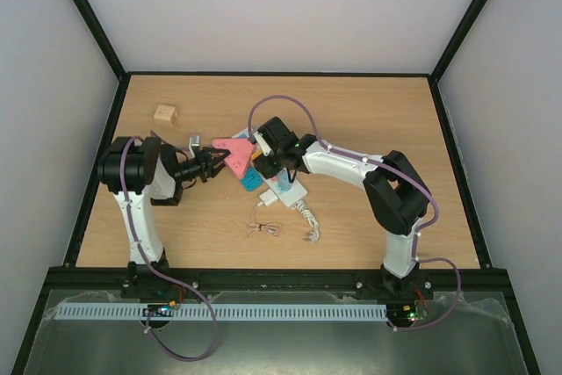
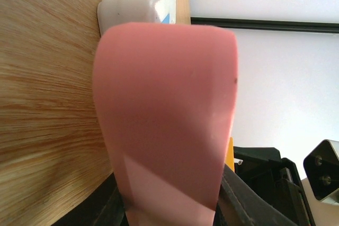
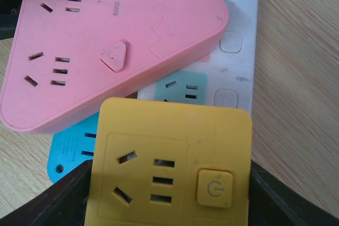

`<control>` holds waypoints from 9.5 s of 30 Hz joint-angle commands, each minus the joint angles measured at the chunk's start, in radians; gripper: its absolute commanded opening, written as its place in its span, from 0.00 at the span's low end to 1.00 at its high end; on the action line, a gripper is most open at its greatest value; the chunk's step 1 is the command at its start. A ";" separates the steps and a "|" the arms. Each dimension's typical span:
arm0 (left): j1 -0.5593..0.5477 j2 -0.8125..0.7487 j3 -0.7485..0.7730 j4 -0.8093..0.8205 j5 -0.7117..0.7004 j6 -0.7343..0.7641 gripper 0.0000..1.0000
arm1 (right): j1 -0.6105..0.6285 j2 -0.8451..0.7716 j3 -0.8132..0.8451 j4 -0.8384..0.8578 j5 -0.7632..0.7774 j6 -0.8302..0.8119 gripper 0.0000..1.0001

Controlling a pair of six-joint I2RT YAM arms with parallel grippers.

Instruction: Pull the plug off the socket

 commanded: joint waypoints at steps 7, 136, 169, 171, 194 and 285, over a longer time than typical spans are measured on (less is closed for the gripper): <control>-0.007 0.020 -0.033 0.403 0.006 -0.088 0.20 | -0.028 0.039 -0.036 -0.020 0.057 -0.001 0.36; 0.105 -0.165 0.247 -0.473 -0.319 0.469 0.09 | -0.054 0.024 -0.047 -0.019 0.045 0.013 0.02; 0.071 0.026 0.557 -0.752 -0.442 0.541 0.59 | -0.056 0.021 -0.052 -0.016 0.042 0.015 0.02; 0.071 0.017 0.566 -0.782 -0.452 0.557 0.64 | -0.057 0.019 -0.052 -0.016 0.042 0.015 0.02; 0.066 -0.200 0.556 -1.173 -0.614 0.793 1.00 | -0.060 0.005 -0.047 -0.013 0.049 0.015 0.02; -0.441 -0.707 0.133 -1.427 -0.807 1.814 0.98 | -0.067 -0.044 -0.022 -0.023 -0.045 -0.006 0.60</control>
